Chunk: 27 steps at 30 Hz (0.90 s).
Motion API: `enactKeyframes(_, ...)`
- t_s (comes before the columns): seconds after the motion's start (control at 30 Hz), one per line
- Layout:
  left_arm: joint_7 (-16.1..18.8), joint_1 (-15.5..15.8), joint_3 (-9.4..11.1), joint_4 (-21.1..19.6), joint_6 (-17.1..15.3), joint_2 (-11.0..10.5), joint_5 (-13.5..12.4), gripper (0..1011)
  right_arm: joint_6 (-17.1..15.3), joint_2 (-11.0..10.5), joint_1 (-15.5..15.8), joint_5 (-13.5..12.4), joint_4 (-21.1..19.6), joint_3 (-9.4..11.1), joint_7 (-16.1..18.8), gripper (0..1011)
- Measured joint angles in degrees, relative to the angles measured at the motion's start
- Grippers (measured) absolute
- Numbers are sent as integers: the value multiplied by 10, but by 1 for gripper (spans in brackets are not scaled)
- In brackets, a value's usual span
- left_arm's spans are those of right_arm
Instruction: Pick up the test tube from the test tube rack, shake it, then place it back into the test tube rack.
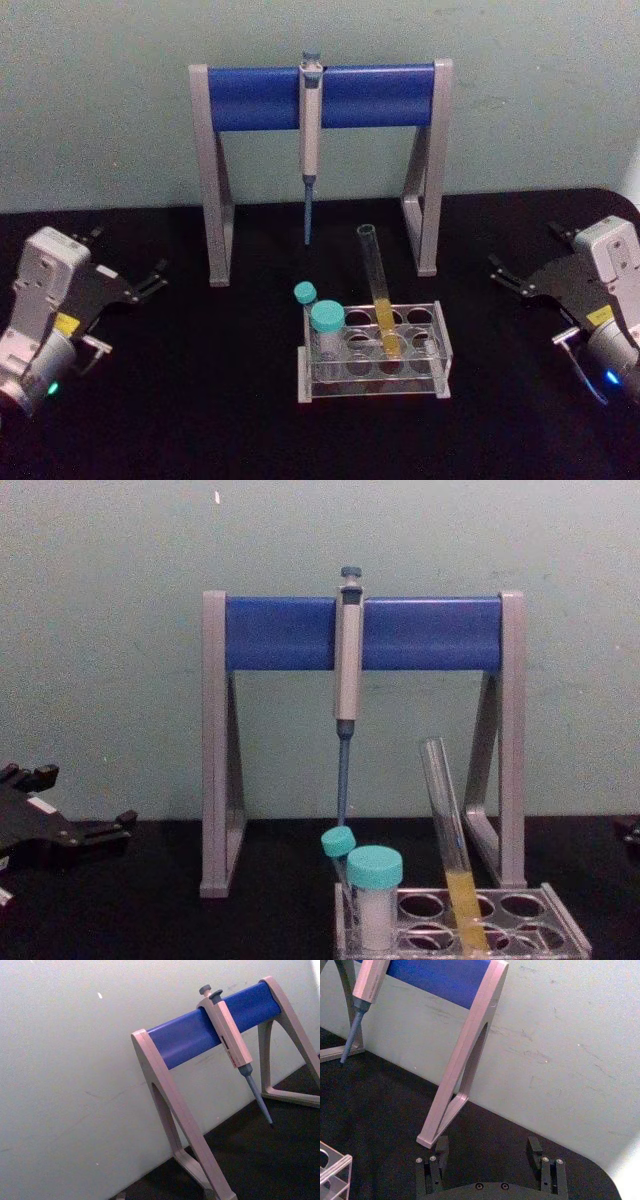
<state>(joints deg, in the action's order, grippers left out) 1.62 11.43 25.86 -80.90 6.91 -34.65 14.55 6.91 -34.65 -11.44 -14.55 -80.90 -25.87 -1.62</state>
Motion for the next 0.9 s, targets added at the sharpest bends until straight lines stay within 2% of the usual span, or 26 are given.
enactKeyframes(0.9, 0, 0, 0, 0, 0, 0, 0, 1001, 0, 0, 0, 0, 0, 0, 0, 1000)
